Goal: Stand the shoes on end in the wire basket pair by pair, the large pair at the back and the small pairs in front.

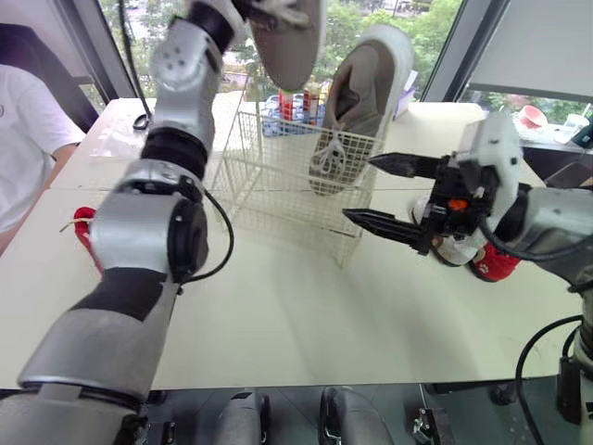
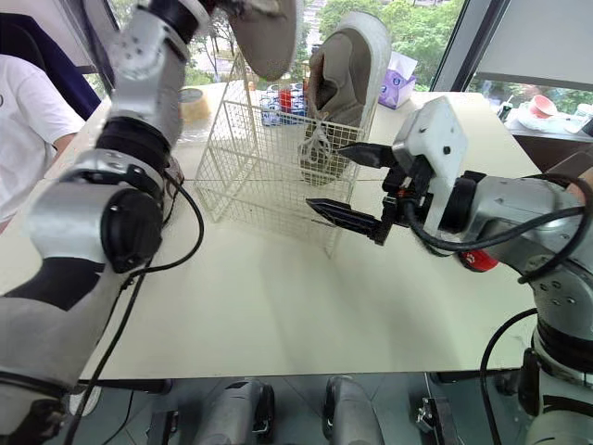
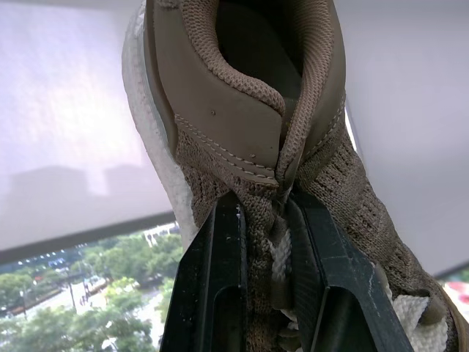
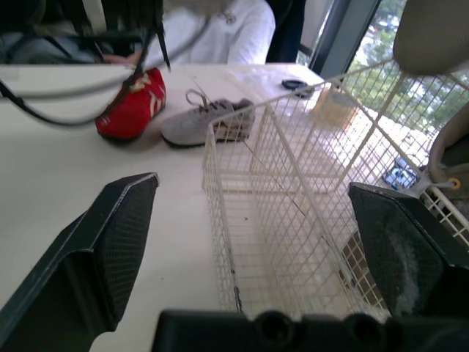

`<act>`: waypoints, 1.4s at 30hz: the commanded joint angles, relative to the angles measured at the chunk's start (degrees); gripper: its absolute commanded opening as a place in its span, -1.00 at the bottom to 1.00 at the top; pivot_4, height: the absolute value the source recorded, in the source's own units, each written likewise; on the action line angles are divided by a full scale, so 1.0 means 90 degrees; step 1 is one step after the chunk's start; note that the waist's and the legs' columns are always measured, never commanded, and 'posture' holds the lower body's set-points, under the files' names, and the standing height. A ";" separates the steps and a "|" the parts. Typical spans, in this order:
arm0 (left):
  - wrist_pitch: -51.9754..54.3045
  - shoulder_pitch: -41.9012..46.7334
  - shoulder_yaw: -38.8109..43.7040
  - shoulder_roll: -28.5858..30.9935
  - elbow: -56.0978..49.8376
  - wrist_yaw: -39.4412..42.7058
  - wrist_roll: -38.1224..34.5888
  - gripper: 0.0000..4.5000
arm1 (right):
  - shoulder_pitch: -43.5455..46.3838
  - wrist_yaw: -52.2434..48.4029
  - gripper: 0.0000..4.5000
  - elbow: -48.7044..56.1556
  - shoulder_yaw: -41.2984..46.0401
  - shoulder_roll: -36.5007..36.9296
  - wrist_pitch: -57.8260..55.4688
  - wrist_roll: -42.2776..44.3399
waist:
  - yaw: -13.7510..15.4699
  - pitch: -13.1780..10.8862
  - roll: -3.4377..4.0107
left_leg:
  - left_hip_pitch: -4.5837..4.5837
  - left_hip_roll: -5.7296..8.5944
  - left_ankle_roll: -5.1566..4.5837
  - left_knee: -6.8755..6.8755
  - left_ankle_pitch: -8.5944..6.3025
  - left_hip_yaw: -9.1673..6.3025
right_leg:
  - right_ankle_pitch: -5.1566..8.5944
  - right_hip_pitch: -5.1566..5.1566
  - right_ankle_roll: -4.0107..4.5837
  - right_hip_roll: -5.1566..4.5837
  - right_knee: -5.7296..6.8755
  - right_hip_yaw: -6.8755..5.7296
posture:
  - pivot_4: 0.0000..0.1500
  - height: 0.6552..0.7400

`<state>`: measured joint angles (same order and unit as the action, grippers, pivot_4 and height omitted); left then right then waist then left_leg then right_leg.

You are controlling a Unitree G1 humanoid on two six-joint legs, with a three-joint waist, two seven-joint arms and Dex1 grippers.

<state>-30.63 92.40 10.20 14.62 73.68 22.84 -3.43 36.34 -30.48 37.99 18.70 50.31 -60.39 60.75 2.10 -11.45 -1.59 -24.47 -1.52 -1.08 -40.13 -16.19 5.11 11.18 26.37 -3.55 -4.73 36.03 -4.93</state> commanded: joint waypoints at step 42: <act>-0.0658 -0.0702 -0.0609 -0.0334 0.0058 -0.0766 0.0965 -0.90 | -0.0668 0.2238 1.00 0.0161 0.0388 0.0839 0.1469 0.2415 | 0.0009 0.0012 0.0000 | 0.0014 -0.0015 -0.0005 -0.0002 -0.0002 -0.0016 | -0.0001 -0.0018 0.0001 0.0000 -0.0002 0.0007 | 1.00 1.00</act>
<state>-36.86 85.57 3.55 11.36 75.40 13.97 6.87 30.09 -10.59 38.25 21.02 57.36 -48.42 82.23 2.18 -11.34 -1.59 -24.35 -1.66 -1.12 -40.14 -16.21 4.97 11.17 26.21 -3.54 -4.74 36.02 -4.87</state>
